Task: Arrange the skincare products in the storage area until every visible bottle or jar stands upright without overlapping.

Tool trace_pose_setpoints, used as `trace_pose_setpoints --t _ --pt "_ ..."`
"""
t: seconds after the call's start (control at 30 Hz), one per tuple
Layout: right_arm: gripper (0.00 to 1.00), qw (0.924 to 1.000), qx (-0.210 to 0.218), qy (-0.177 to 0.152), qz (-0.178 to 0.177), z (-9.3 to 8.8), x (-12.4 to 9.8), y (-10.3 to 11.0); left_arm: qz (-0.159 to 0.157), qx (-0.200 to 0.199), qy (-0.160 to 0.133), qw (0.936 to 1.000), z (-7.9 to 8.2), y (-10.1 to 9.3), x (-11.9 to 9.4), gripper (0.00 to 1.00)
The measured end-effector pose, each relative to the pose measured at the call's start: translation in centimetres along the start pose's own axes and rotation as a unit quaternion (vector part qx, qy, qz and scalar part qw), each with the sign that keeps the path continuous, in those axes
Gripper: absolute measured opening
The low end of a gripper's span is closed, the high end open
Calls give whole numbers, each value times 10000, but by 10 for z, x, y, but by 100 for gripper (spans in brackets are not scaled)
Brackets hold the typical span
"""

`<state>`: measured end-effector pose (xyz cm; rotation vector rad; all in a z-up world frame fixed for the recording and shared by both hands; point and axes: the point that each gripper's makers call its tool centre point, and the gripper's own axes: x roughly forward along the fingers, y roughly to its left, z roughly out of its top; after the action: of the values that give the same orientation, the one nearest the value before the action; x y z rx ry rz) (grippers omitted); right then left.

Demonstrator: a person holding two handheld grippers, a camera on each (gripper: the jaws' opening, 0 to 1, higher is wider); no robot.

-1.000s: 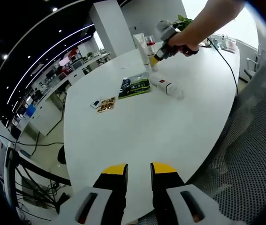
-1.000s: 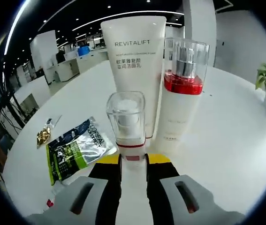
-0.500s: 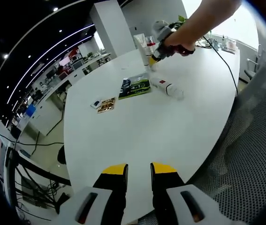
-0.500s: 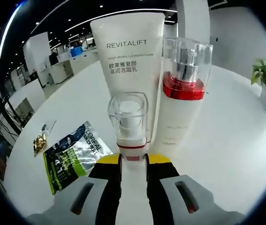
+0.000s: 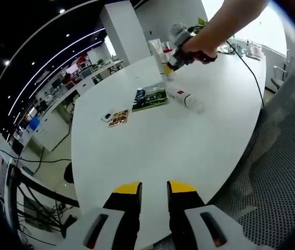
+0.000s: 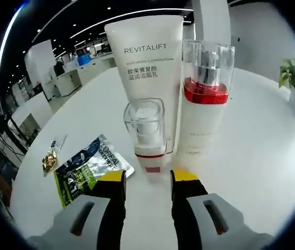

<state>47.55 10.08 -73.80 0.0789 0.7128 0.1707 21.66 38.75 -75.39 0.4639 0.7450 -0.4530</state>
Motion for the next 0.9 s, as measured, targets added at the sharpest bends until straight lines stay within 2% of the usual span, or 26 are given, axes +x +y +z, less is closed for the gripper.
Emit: trace_pose_setpoints --t 0.2,0.27,0.37,0.5,0.6,0.67,0.73,0.8,0.87,0.9 --pt "41 9996 229 111 91 -18 -11 4 -7 8 -33 10000 1 0 -1 20" --pt "44 9987 368 244 265 -28 -15 13 -4 15 -56 10000 3 0 -1 20" --pt "48 9973 333 465 467 -41 -20 25 2 16 -96 10000 4 0 -2 20" --pt "48 9949 457 577 692 -51 -32 44 4 21 -166 9999 7 0 -3 20" --pt "48 9942 284 594 851 -54 -35 53 -16 24 -184 9998 8 -1 -3 20" --pt "48 9930 0 607 1010 -53 -35 56 -23 35 -218 9998 9 -1 -3 20" --pt "48 9886 -467 556 1321 -50 -41 68 -37 49 -248 9997 10 -2 -3 20" --pt "48 9762 -1044 800 1724 -58 -43 76 -26 57 -287 9996 12 -1 -4 20" --pt "47 9602 -1652 886 2071 -60 -48 91 -16 57 -310 9995 13 -1 -4 20" --pt "47 9492 -2017 847 2262 -58 -50 96 -17 54 -324 9995 13 -1 -4 20"
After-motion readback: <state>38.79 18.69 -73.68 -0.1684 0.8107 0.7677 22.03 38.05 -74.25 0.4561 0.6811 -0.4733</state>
